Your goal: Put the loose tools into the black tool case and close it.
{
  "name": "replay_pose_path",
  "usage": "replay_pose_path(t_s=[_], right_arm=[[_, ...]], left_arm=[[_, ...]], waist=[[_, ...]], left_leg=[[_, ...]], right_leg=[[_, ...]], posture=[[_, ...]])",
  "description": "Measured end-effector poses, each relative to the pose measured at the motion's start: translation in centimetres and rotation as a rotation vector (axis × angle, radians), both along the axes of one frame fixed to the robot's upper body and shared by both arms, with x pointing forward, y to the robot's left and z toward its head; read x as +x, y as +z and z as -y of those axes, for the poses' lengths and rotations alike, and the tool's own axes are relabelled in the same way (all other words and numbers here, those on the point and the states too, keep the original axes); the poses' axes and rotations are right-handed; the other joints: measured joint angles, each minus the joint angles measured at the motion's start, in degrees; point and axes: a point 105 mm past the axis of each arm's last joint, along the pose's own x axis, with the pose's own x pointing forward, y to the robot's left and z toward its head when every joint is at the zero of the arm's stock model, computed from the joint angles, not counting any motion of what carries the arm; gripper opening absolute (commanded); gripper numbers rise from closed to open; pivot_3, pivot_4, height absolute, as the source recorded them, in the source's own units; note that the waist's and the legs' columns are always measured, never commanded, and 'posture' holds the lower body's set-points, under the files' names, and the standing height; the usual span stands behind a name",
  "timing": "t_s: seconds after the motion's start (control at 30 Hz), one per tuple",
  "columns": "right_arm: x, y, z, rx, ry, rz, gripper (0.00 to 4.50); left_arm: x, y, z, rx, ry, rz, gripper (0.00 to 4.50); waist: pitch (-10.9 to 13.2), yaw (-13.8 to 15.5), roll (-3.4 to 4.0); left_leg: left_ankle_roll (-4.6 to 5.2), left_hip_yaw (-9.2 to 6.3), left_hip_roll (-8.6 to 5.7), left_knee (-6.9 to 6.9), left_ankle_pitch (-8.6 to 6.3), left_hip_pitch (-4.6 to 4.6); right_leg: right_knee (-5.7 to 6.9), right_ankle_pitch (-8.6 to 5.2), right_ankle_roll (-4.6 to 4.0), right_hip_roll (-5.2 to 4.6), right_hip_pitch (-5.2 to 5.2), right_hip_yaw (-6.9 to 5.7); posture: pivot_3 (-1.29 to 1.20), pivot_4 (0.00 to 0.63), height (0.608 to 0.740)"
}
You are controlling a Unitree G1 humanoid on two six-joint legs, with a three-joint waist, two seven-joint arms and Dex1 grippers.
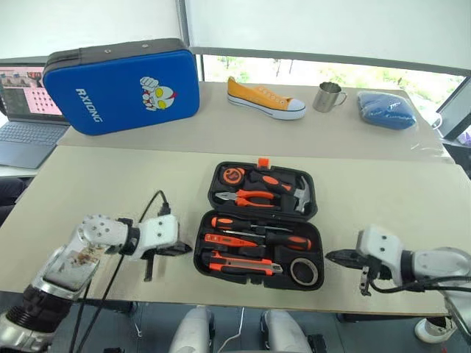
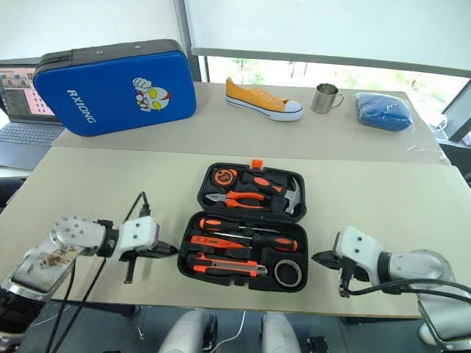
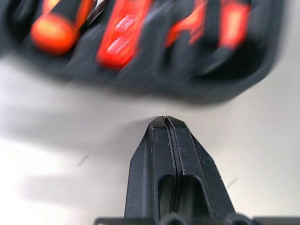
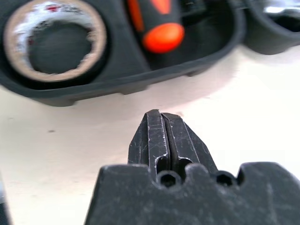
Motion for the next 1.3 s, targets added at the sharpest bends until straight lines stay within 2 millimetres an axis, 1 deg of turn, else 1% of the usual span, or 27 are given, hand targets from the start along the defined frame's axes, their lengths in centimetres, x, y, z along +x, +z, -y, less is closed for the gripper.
replay_pose_path(t_s=[0.07, 0.13, 0.17, 0.23, 0.27, 0.37, 0.43, 0.53, 0.67, 0.8, 0.97, 1.03, 1.07, 1.1, 1.13, 1.17, 1.2, 1.27, 1.3], right_arm=[[0.6, 0.3, 0.0, 0.0, -0.003, 0.015, 0.0], [1.2, 0.2, -0.2, 0.0, 0.0, 0.019, 0.0], [1.6, 0.2, -0.7, 0.012, 0.011, 0.026, 0.0], [1.9, 0.0, -1.1, 0.01, 0.023, 0.025, 0.0], [2.0, 0.0, -1.4, 0.014, 0.03, 0.027, 0.0], [2.1, -0.2, -1.8, 0.016, 0.041, 0.018, 0.0], [2.1, -0.2, -1.7, 0.016, 0.034, 0.008, 0.0], [2.0, -0.3, -1.8, 0.016, 0.032, 0.0, 0.0], [1.0, -0.5, -1.7, 0.012, 0.041, -0.015, 0.0], [0.1, -0.5, -1.6, 0.011, 0.051, -0.028, 0.0], [0.1, -0.3, -1.4, -0.001, 0.049, -0.02, 0.0], [0.7, 0.3, -0.8, -0.011, 0.021, 0.001, 0.0], [1.1, 0.6, -0.5, -0.01, -0.003, 0.009, 0.29], [1.7, 1.1, 0.0, -0.007, -0.04, 0.014, 0.59], [2.0, 1.4, 0.2, 0.0, -0.056, 0.017, 0.77], [2.2, 1.6, 0.3, 0.014, -0.078, 0.01, 1.06], [2.7, 2.0, 0.6, 0.031, -0.113, 0.001, 1.5], [3.5, 2.5, 0.8, 0.071, -0.163, -0.019, 2.16], [4.3, 3.2, 0.7, 0.114, -0.196, -0.028, 2.58]], left_arm=[[1.2, 0.7, -0.4, -0.001, 0.023, 0.033, 0.04], [2.5, 1.3, -0.1, -0.026, 0.044, 0.065, 0.04], [3.4, 1.7, 0.7, -0.063, 0.05, 0.09, 0.04], [3.7, 2.0, 2.0, -0.11, 0.034, 0.1, 0.04], [3.6, 1.8, 2.5, -0.127, 0.027, 0.085, 0.04], [3.0, 1.6, 2.3, -0.121, 0.04, 0.048, 0.04], [2.0, 1.2, 2.3, -0.108, 0.019, 0.02, 0.04], [0.0, 0.0, 2.3, -0.092, -0.02, -0.061, 0.04], [-1.4, -0.5, 2.5, -0.09, -0.04, -0.104, 0.04], [-1.5, -0.7, 2.5, -0.089, -0.036, -0.107, 0.04], [-1.5, -0.7, 2.4, -0.096, -0.028, -0.112, 0.04], [-0.9, -0.8, 1.4, -0.078, 0.013, -0.115, 0.55], [-0.5, -0.7, 0.7, -0.067, 0.041, -0.115, 0.7], [0.5, -0.2, -0.4, -0.055, 0.106, -0.115, 1.01], [1.1, 0.1, -1.4, -0.051, 0.159, -0.114, 1.24], [1.7, 0.5, -2.4, -0.057, 0.222, -0.125, 1.6], [2.6, 1.2, -3.4, -0.086, 0.298, -0.141, 1.97], [4.0, 2.5, -3.7, -0.17, 0.401, -0.182, 2.66], [5.1, 3.7, -3.3, -0.247, 0.466, -0.216, 3.1]], waist=[[0.0, -0.03, 0.0], [0.0, 0.06, 0.0], [0.01, 0.22, -0.01], [0.01, 0.2, -0.01], [0.01, 0.06, -0.01], [0.0, -0.73, -0.01], [0.0, -0.81, -0.01], [0.01, -0.68, 0.0], [0.01, -0.5, 0.0], [0.01, -0.36, 0.0], [0.01, -0.35, 0.0], [0.01, -0.41, -0.01], [0.01, -0.42, -0.01], [0.01, -0.44, -0.01], [0.01, -0.46, -0.01], [0.01, -0.52, -0.01], [0.01, -0.56, -0.01], [0.01, -0.54, -0.01], [0.02, -0.35, -0.03]], left_leg=[[0.0, 0.01, -0.01, 0.0, 0.0, -0.02], [0.0, 0.0, -0.04, 0.01, 0.0, -0.02], [0.0, 0.0, -0.06, 0.07, 0.0, -0.07], [0.0, 0.0, -0.08, 0.07, 0.0, -0.08], [0.01, 0.0, -0.08, 0.05, -0.01, -0.09], [0.01, -0.01, 0.01, -0.01, -0.01, -0.07], [0.01, -0.01, 0.03, -0.02, -0.01, -0.06], [0.01, 0.0, 0.04, -0.01, -0.01, -0.06], [0.01, 0.0, 0.03, -0.01, -0.01, -0.06], [0.01, 0.0, 0.03, 0.02, -0.01, -0.06], [0.01, 0.0, 0.01, 0.03, -0.01, -0.06], [0.0, 0.0, 0.03, 0.03, 0.0, -0.05], [0.0, 0.0, 0.04, 0.03, 0.0, -0.02], [0.0, 0.0, 0.04, 0.03, 0.0, 0.01], [0.0, -0.01, 0.05, 0.03, 0.0, 0.01], [0.0, -0.01, 0.06, 0.03, 0.0, 0.02], [0.0, -0.01, 0.06, 0.03, 0.0, -0.03], [0.0, -0.01, 0.05, 0.05, 0.0, -0.03], [0.0, -0.05, 0.03, 0.09, 0.01, -0.06]], right_leg=[[-0.01, 0.0, 0.0, -0.01, -0.01, 0.0], [-0.01, 0.0, 0.01, -0.03, 0.0, -0.01], [0.01, 0.01, 0.01, -0.02, -0.01, -0.04], [0.01, 0.01, 0.02, -0.04, -0.01, -0.03], [0.03, 0.01, 0.02, -0.04, -0.05, -0.01], [0.05, 0.01, -0.01, 0.02, -0.1, 0.01], [0.05, 0.01, -0.01, 0.01, -0.09, 0.01], [0.05, 0.01, -0.01, 0.01, -0.09, 0.01], [0.04, 0.01, -0.01, -0.03, -0.07, 0.01], [0.03, 0.01, 0.0, -0.02, -0.06, 0.0], [0.03, 0.01, 0.0, -0.04, -0.05, 0.0], [0.04, 0.01, -0.01, 0.0, -0.06, 0.0], [0.04, 0.01, -0.01, 0.0, -0.04, 0.0], [0.06, 0.02, -0.02, 0.02, -0.02, -0.01], [0.06, 0.03, -0.04, 0.07, -0.04, -0.02], [0.07, 0.03, -0.05, 0.09, -0.03, -0.02], [0.07, 0.03, -0.05, 0.08, -0.08, -0.02], [0.07, 0.03, -0.04, 0.06, -0.06, -0.03], [0.07, 0.04, -0.02, 0.04, -0.05, -0.08]], posture=[[0.0, 0.15, 0.74], [0.0, 0.15, 0.74], [0.0, 0.15, 0.74], [0.0, 0.15, 0.74], [0.0, 0.15, 0.74], [0.0, 0.15, 0.74], [0.0, 0.15, 0.74], [0.0, 0.15, 0.74], [0.0, 0.15, 0.74], [0.0, 0.15, 0.74], [0.0, 0.15, 0.74], [0.0, 0.15, 0.74], [0.0, 0.15, 0.74], [0.0, 0.15, 0.74], [0.0, 0.15, 0.74], [0.0, 0.15, 0.74], [0.0, 0.15, 0.74], [0.0, 0.15, 0.74], [0.0, 0.15, 0.74]])
